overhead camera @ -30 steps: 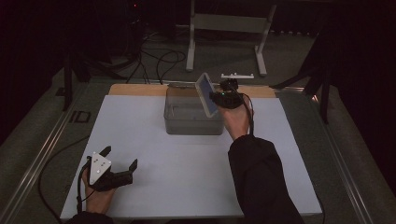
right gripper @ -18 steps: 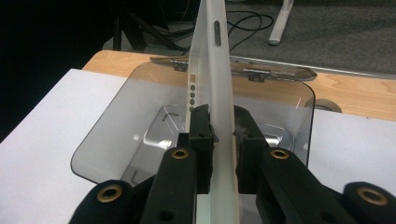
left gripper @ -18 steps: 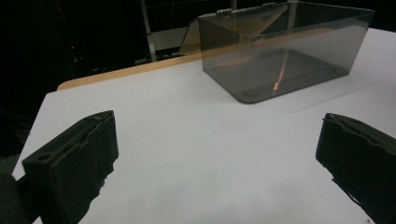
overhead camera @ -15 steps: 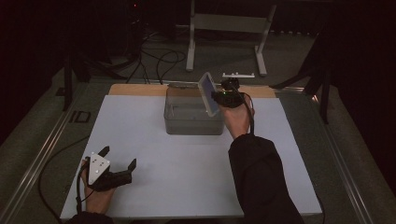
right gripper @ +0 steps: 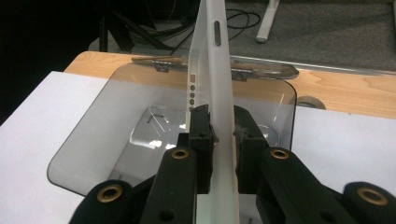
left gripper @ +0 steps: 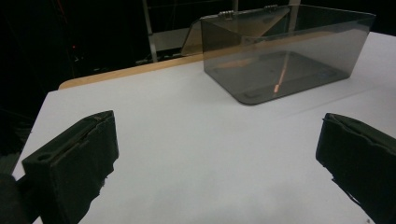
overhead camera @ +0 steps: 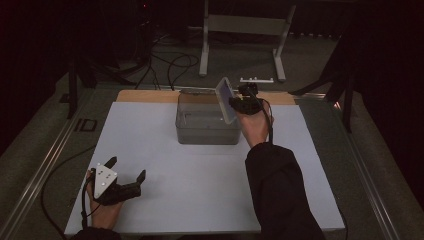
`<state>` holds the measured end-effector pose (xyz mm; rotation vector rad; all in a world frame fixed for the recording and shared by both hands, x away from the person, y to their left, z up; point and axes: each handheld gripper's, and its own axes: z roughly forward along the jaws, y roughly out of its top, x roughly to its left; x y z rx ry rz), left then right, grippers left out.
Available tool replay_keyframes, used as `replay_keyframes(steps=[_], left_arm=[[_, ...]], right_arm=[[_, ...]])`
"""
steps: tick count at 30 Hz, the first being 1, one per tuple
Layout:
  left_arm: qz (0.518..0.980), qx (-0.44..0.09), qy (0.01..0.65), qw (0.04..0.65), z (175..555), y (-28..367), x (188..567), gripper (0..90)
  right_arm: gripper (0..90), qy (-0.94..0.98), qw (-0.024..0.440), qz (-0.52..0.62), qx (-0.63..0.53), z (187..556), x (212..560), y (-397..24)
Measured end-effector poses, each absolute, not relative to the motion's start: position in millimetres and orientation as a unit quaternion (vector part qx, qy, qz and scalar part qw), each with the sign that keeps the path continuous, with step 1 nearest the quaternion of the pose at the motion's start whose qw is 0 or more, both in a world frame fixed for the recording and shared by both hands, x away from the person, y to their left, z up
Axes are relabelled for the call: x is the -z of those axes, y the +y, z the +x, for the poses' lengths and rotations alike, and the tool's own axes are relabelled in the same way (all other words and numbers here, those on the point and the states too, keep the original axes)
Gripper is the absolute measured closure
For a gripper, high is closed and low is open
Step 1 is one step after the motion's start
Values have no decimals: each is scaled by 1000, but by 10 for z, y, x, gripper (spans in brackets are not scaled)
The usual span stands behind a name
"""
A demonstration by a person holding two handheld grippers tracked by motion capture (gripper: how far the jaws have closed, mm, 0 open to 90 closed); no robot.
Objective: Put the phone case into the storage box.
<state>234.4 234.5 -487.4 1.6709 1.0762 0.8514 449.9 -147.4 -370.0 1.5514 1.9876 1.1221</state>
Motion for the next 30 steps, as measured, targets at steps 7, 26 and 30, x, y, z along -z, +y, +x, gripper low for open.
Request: replay_keyframes(steps=[7,26,30], left_arm=[[680,-348,441,471,2339,2354,4872,2],[676,-351,443,473,2329,2367,4866,2],[676,-351,444,473,2326,2368,4865,2]], right_arm=[[809,699,190,566,-393,4529,3731,-1502],[809,690,207,585,-373,4616,3835,-1489],[809,689,211,588,-367,4636,3866,-1484]])
